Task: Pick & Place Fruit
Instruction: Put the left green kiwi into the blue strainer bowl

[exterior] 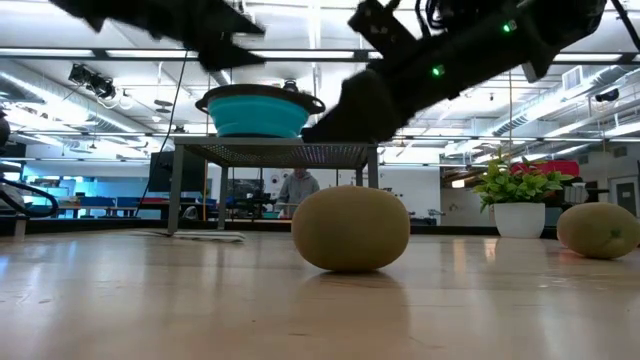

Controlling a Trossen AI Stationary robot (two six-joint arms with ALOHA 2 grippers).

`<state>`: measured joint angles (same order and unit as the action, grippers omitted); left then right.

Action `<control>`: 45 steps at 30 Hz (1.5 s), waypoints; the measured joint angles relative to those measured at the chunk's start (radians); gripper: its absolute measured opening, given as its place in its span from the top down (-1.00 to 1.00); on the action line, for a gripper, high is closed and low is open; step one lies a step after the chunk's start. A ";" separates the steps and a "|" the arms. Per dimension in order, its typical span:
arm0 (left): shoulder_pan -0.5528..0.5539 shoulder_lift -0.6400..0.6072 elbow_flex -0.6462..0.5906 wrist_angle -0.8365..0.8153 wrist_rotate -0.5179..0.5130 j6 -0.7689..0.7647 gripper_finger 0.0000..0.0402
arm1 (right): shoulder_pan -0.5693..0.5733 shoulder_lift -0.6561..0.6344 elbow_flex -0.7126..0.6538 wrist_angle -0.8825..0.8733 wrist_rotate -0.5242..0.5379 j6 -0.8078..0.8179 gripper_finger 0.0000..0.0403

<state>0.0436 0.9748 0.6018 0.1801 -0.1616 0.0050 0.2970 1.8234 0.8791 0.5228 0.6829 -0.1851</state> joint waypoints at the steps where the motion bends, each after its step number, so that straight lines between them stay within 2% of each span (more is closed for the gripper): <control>1: -0.017 0.009 -0.022 0.018 -0.029 -0.003 -0.95 | -0.002 -0.003 0.000 -0.043 -0.019 0.043 -0.65; 4: -0.061 0.023 -0.108 0.127 -0.083 -0.030 -0.95 | -0.008 -0.028 0.000 -0.171 -0.070 0.145 -0.65; 9: -0.111 0.028 -0.230 0.330 -0.050 -0.077 -0.95 | 0.003 -0.137 -0.001 -0.388 -0.148 0.216 -0.65; 16: -0.143 0.075 -0.266 0.451 0.000 -0.063 -0.95 | 0.031 -0.285 0.000 -0.545 -0.490 0.284 -0.65; 25: -0.192 0.336 -0.264 0.723 0.033 -0.052 -0.95 | 0.079 -0.295 -0.001 -0.843 -0.528 0.426 -0.65; 27: -0.207 0.394 -0.263 0.792 0.035 -0.051 -0.95 | 0.094 -0.295 -0.001 -0.813 -0.527 0.439 -0.65; 29: -0.222 0.443 -0.254 0.831 0.035 -0.050 -0.95 | 0.112 -0.288 -0.003 -0.713 -0.527 0.427 -0.65; 33: -0.257 0.516 -0.223 0.842 0.017 -0.043 -0.95 | 0.139 -0.273 -0.043 -0.471 -0.524 0.355 -0.65; 36: -0.279 0.566 -0.207 0.840 -0.033 -0.027 -0.95 | 0.151 -0.248 -0.063 -0.383 -0.490 0.333 -0.65; 42: -0.308 0.598 -0.213 0.838 -0.131 -0.081 -0.95 | 0.157 -0.127 -0.071 -0.226 -0.478 0.326 -0.65; 45: -0.320 0.596 -0.213 0.831 -0.142 -0.120 -0.95 | 0.159 -0.064 -0.071 -0.133 -0.483 0.312 -0.65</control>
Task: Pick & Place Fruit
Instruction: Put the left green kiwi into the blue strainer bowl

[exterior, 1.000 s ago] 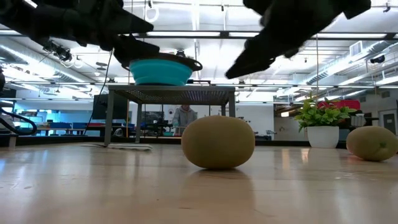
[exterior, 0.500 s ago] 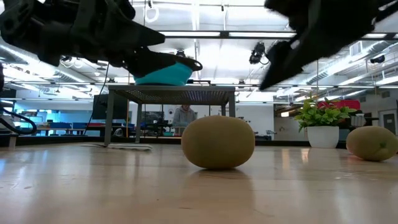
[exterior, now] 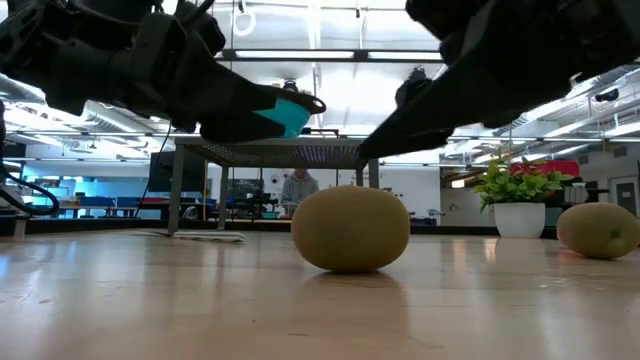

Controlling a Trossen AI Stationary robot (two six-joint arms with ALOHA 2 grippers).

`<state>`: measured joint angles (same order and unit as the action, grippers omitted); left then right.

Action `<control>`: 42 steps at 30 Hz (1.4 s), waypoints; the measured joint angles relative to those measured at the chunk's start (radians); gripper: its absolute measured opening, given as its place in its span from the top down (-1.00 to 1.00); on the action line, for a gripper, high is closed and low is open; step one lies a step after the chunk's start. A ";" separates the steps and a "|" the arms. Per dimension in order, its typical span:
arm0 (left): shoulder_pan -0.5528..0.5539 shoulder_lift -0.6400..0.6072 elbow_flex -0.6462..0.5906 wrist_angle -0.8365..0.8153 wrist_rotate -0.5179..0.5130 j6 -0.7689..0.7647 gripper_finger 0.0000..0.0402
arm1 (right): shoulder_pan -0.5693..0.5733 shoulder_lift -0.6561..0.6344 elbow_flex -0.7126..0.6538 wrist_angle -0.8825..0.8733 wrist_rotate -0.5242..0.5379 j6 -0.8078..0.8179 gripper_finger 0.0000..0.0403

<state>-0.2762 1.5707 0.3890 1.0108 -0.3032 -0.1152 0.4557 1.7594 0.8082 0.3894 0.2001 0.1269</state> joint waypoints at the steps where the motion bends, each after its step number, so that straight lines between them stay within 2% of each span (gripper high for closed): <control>1: -0.005 0.000 -0.001 0.001 0.003 -0.008 -0.95 | 0.001 0.011 0.000 0.013 0.000 -0.008 -0.65; 4: -0.021 0.000 -0.001 0.007 0.014 -0.015 -0.95 | 0.002 0.035 0.000 0.065 0.007 -0.012 -0.65; 12: -0.038 0.000 -0.001 -0.023 -0.043 -0.029 -0.95 | 0.005 0.048 0.001 0.083 0.034 -0.001 -0.65; 21: -0.038 0.000 -0.001 -0.025 -0.054 -0.030 -0.95 | 0.011 0.165 0.001 0.174 0.034 -0.004 -0.65; 36: -0.038 0.000 -0.001 -0.028 -0.075 -0.030 -0.95 | 0.003 0.166 0.001 0.176 0.059 -0.012 -0.64; 42: -0.037 0.000 -0.001 -0.029 -0.078 -0.028 -0.95 | 0.001 0.167 0.001 0.169 0.060 -0.032 -0.51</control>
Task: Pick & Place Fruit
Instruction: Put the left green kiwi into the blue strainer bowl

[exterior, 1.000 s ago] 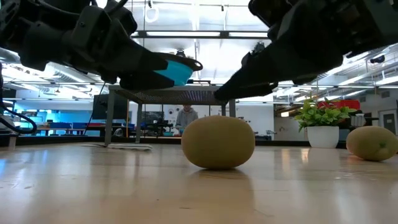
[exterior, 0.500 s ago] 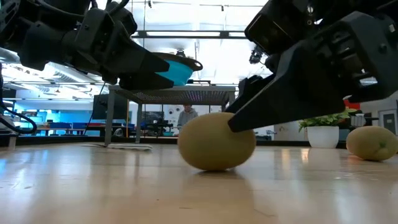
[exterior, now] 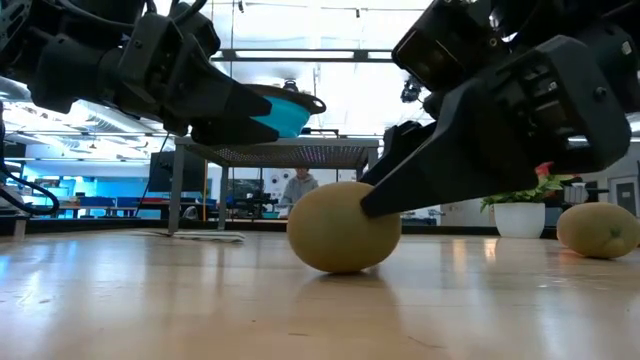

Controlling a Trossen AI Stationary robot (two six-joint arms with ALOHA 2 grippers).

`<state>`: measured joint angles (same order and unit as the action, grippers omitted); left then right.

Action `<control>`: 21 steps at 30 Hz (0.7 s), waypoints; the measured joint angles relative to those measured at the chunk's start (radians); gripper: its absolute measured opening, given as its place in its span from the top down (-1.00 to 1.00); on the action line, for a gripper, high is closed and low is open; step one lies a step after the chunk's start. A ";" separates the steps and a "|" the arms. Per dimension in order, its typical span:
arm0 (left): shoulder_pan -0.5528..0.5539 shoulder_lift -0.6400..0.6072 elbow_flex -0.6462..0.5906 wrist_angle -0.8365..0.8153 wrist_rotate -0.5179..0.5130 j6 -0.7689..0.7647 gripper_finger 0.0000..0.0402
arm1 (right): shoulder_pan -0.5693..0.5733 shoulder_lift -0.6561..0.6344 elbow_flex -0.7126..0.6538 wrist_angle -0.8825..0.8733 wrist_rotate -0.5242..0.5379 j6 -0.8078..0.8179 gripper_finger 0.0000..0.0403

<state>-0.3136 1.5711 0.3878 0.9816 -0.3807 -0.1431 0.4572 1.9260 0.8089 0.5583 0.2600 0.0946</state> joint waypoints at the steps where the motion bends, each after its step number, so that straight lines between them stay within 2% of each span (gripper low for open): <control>1: 0.000 0.000 0.000 -0.001 0.000 0.000 -0.95 | -0.003 0.005 0.000 0.007 0.000 -0.003 -0.48; 9: 0.000 0.000 0.000 -0.014 0.000 -0.002 -0.95 | -0.021 0.068 0.002 0.103 -0.023 -0.007 -0.41; 21: 0.000 0.000 0.000 -0.028 -0.001 -0.010 -0.95 | -0.020 0.052 0.000 0.096 -0.027 -0.024 -0.36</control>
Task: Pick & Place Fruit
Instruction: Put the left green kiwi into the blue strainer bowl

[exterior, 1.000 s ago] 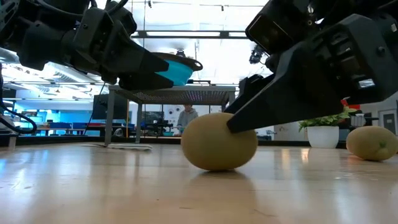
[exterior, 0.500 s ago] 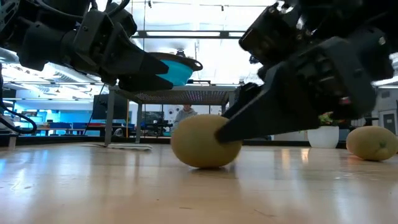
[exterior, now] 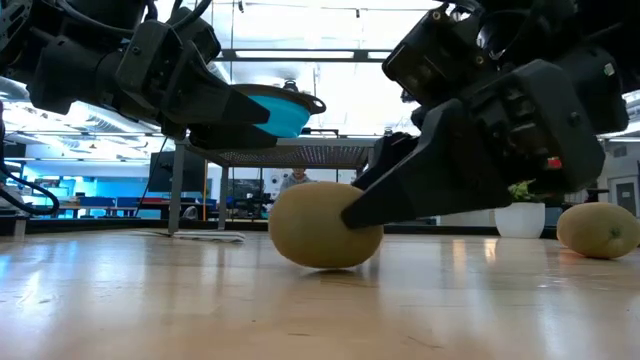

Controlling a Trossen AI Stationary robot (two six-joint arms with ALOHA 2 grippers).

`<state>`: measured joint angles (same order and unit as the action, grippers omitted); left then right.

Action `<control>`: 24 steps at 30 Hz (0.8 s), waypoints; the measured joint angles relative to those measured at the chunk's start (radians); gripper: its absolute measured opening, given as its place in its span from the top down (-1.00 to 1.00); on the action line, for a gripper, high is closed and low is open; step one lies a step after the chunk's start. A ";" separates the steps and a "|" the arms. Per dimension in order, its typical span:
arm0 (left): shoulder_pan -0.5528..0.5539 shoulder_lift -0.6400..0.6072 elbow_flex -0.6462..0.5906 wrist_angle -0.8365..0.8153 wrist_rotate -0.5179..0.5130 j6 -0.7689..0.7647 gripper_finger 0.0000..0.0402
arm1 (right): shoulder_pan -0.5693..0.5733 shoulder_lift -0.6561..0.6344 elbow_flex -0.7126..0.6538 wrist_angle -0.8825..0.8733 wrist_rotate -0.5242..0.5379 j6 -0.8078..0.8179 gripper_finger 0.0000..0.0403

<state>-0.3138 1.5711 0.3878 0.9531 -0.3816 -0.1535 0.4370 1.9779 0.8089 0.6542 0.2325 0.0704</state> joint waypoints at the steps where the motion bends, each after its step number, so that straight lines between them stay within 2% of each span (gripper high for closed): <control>1: 0.000 0.000 0.000 0.000 0.000 0.000 -0.95 | 0.000 -0.008 -0.001 -0.003 0.000 0.000 -0.35; 9: 0.000 0.000 0.000 -0.003 0.000 0.000 -0.95 | 0.004 -0.087 0.000 -0.043 0.002 -0.008 -0.30; 13: 0.000 0.000 0.000 -0.003 0.003 0.000 -0.95 | 0.006 -0.162 0.000 -0.142 0.032 -0.008 -0.30; 16: 0.000 0.000 0.000 0.002 0.011 -0.001 -0.95 | 0.016 -0.236 0.000 -0.250 0.109 -0.008 -0.30; 19: 0.000 0.000 0.000 0.008 0.024 -0.009 -0.95 | 0.032 -0.309 0.000 -0.362 0.230 -0.002 -0.30; 22: 0.000 0.000 0.000 0.045 0.059 -0.007 -0.95 | 0.045 -0.363 0.000 -0.411 0.359 0.019 -0.30; 24: -0.010 0.006 0.012 0.058 0.050 0.025 -0.95 | 0.046 -0.376 0.000 -0.405 0.394 0.027 -0.30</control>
<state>-0.3241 1.5772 0.3996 1.0114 -0.3320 -0.1287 0.4828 1.6019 0.8085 0.2495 0.6267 0.0975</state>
